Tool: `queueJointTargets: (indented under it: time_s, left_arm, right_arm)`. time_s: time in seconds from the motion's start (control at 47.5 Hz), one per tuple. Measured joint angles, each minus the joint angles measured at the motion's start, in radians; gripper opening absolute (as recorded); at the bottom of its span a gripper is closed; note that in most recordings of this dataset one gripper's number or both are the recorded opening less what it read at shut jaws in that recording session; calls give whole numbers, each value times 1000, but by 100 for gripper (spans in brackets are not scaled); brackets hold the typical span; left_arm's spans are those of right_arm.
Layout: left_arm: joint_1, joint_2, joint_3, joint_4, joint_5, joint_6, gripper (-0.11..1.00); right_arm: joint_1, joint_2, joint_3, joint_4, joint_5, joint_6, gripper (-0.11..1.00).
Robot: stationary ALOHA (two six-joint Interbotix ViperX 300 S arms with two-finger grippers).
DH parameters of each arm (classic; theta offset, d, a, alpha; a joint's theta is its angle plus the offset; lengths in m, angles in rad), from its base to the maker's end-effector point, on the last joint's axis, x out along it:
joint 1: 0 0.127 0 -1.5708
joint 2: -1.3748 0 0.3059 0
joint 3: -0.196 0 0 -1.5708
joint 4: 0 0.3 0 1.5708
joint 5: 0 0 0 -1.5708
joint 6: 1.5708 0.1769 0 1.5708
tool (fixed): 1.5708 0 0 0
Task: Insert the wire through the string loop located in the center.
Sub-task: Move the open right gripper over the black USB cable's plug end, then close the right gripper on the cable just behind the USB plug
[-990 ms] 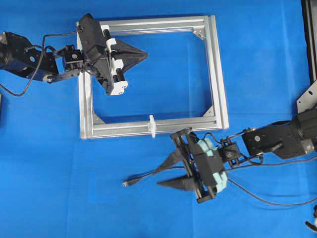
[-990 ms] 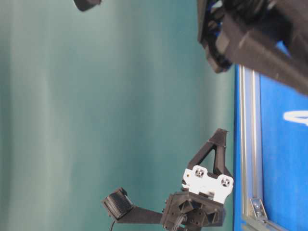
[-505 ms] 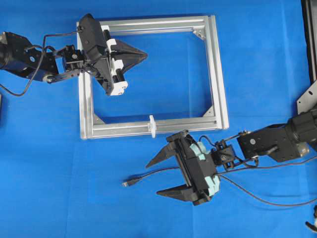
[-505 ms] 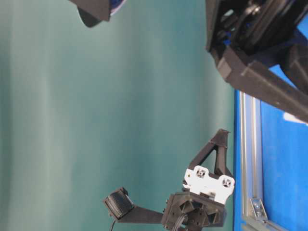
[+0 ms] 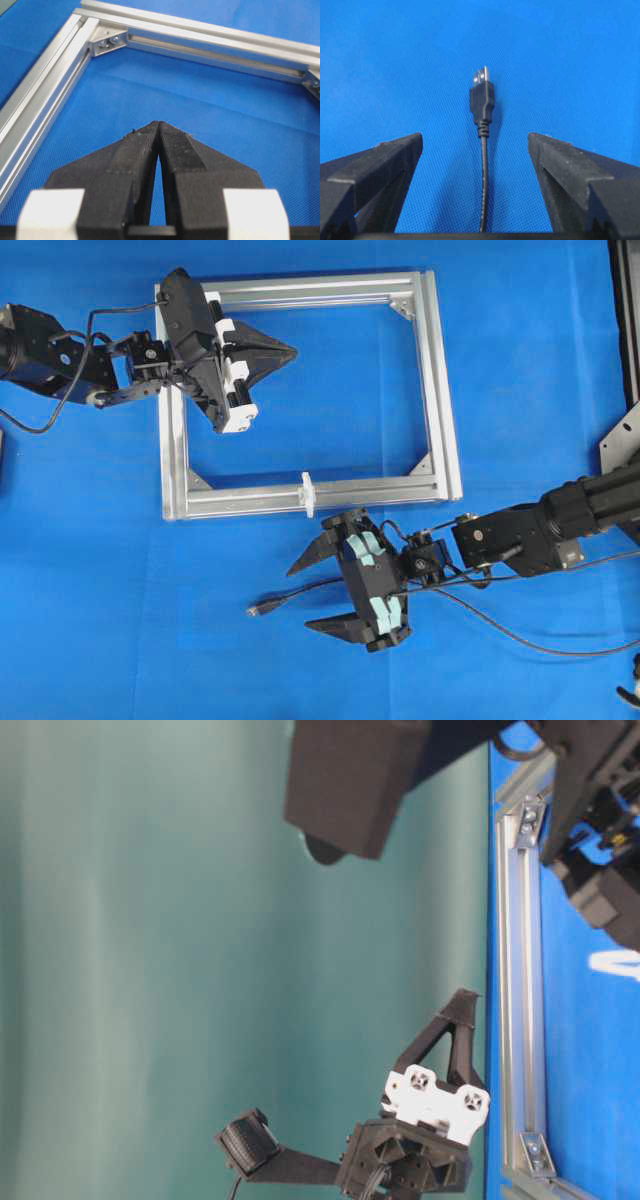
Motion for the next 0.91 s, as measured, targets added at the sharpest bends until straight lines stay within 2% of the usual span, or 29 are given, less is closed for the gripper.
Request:
queueJointTargets:
  time_s: [0.211, 0.421, 0.758, 0.842, 0.906]
  left_arm:
    - [0, 0, 0, 0, 2, 0, 0]
    - [0, 0, 2, 0, 6, 0, 0]
    - [-3, 0, 0, 0, 11, 0, 0]
    - [-5, 0, 2, -2, 11, 0, 0]
    - [-5, 0, 2, -2, 11, 0, 0]
  right_arm:
    - [2, 2, 0, 6, 3, 0, 80]
    - [2, 11, 0, 15, 6, 2, 71]
    - [2, 25, 0, 49, 21, 2, 68]
    - [2, 26, 0, 51, 29, 2, 61]
    - [2, 26, 0, 52, 37, 2, 48]
